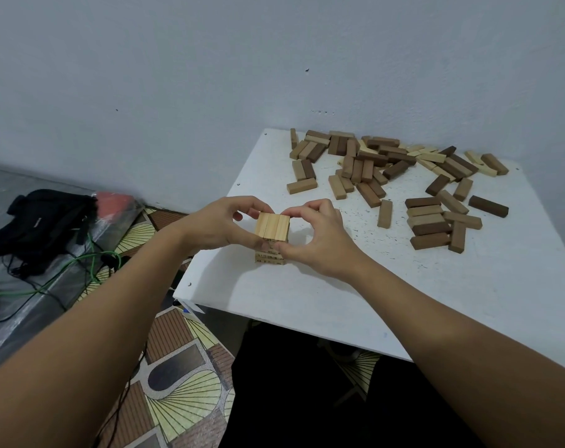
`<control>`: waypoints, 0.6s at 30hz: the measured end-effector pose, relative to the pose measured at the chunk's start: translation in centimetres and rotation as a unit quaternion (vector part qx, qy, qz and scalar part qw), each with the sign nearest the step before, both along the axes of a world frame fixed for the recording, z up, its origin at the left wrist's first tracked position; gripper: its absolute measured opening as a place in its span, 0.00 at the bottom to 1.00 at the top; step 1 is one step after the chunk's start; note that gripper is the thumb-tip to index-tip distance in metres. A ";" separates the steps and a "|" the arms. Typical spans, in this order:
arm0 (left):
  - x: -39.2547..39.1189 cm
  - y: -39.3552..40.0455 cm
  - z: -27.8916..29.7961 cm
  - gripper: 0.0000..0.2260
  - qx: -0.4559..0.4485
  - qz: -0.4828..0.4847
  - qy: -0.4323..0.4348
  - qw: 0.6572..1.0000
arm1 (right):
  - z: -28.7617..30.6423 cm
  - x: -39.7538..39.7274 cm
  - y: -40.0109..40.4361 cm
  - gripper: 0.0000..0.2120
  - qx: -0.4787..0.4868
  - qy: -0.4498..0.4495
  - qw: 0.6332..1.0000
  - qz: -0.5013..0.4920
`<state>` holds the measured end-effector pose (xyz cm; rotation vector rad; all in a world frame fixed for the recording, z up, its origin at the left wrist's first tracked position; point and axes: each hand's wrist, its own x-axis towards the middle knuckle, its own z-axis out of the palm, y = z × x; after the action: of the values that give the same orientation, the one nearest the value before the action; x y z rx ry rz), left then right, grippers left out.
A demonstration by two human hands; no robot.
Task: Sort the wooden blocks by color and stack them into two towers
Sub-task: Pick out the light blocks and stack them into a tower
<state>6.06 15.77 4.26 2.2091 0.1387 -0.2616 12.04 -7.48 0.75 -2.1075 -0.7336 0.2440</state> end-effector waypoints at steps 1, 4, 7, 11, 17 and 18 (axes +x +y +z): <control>0.0 0.0 0.1 0.25 0.002 0.000 0.001 1.000 | 0.1 0.0 0.0 0.29 0.000 0.001 1.000 0.001; -0.1 0.0 0.2 0.26 0.013 -0.004 0.008 1.000 | 0.2 -0.1 0.0 0.30 -0.006 0.002 1.000 0.003; -0.4 -0.3 0.9 0.29 0.023 0.001 0.024 0.999 | 0.3 -0.3 -0.4 0.39 -0.012 0.020 1.000 0.013; -0.8 0.1 2.0 0.46 0.023 0.013 0.048 0.998 | 0.2 -0.3 -1.5 0.37 0.022 0.060 0.998 -0.006; 0.5 -1.2 4.6 0.52 -0.021 0.099 -0.033 0.994 | -0.4 2.0 -5.8 0.28 0.012 0.019 0.997 -0.075; 1.1 -1.8 4.9 0.50 0.014 0.113 -0.054 0.992 | -0.5 2.5 -6.7 0.27 -0.014 -0.008 0.996 -0.089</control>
<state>7.20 13.95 9.19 2.2072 0.3317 -0.0142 14.50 -14.13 0.22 -2.1882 -0.5507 0.1407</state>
